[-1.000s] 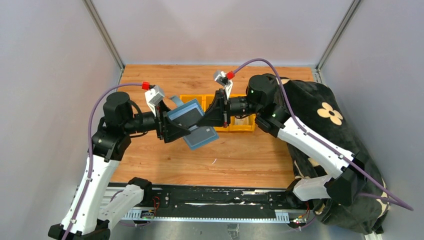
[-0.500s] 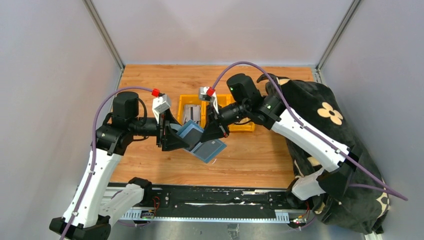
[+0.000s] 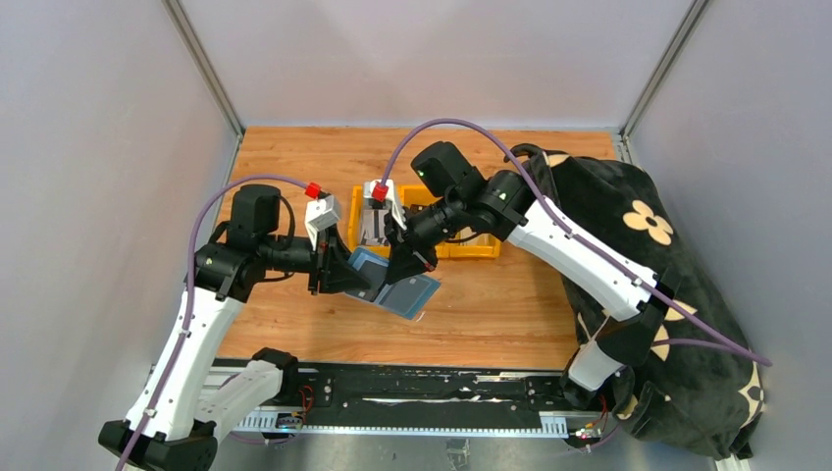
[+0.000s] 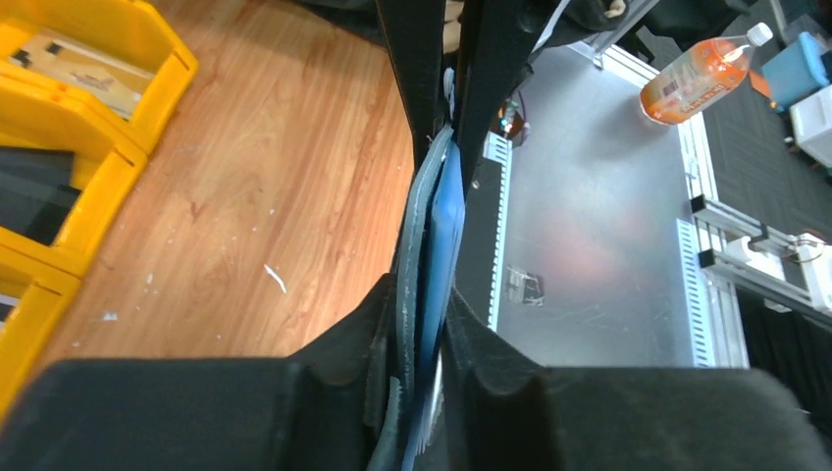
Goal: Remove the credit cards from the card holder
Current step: Remove the credit card from the card holder.
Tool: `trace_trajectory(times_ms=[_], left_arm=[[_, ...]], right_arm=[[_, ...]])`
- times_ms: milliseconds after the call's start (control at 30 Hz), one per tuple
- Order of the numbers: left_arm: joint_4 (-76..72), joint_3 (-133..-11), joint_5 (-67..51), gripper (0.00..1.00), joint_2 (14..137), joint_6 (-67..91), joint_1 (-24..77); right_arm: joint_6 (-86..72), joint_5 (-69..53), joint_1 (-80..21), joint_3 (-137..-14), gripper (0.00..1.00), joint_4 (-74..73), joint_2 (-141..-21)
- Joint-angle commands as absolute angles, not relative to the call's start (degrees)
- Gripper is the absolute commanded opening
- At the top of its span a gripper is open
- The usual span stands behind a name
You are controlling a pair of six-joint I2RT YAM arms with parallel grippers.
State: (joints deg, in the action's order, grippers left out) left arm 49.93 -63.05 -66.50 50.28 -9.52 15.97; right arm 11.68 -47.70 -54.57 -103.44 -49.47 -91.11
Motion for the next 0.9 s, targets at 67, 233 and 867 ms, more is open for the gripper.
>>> trace_trajectory(times_ms=[67,233,867], left_arm=[[56.49,-63.63,-65.34,0.09,52.36,-16.89,16.89],[56.73,-65.52,-63.82,0.00,51.41,-18.87,16.92],[26.86,-58.72,-56.19,0.12,42.02,15.62,16.87]], right_arm=[[15.16,-45.80,-56.02,-109.05,0.04,-54.59,-93.10],[14.19,-42.92,-55.75,-108.03,0.35,-51.15,-92.00],[-13.54,-62.35,-43.77,-73.43,0.00,-6.74,-72.18]])
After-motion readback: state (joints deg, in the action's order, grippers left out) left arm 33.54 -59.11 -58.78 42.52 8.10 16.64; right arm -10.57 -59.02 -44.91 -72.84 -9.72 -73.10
